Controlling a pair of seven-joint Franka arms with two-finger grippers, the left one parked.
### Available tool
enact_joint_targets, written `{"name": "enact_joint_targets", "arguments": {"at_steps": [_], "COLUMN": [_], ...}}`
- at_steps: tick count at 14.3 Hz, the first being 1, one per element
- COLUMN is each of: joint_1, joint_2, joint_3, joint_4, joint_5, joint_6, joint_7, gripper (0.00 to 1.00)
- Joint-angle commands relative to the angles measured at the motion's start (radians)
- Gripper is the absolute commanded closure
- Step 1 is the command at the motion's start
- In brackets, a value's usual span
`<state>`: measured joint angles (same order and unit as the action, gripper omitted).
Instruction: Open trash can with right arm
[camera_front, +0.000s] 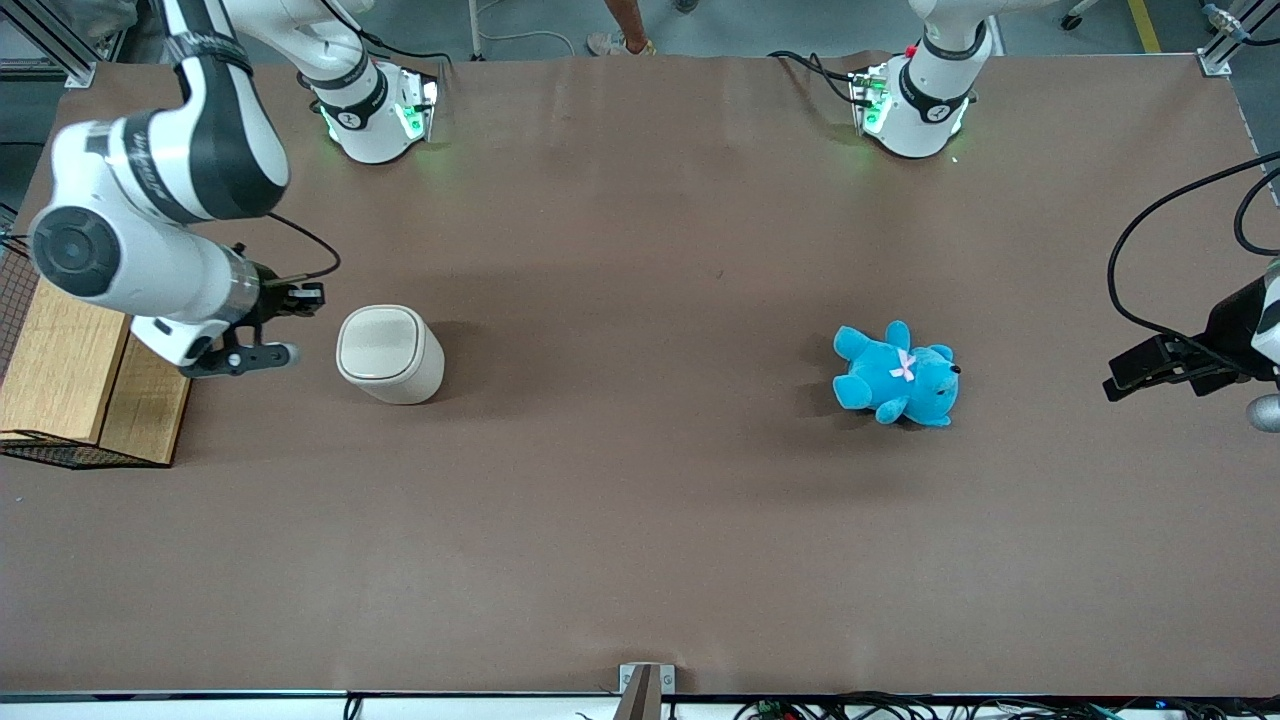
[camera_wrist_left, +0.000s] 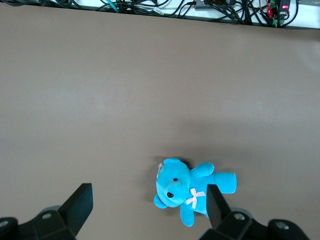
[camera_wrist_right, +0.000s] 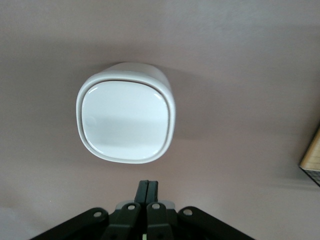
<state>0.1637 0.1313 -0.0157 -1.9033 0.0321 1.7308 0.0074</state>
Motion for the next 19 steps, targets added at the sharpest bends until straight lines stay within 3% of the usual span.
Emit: {"name": "enact_joint_targets", "arguments": {"at_steps": [1, 12, 17, 19], "joint_1": [0.029, 0.091, 0.088, 0.079], "joint_2": [0.034, 0.198, 0.202, 0.174], "joint_3": [-0.001, -0.001, -0.003, -0.009], "joint_4": [-0.022, -0.022, -0.011, 0.057], "joint_5": [0.023, 0.023, 0.023, 0.022], "joint_6": [0.058, 0.162, 0.112, 0.006], "joint_7": [0.014, 0.014, 0.013, 0.003], "gripper": [1.0, 1.0, 1.0, 1.0]}}
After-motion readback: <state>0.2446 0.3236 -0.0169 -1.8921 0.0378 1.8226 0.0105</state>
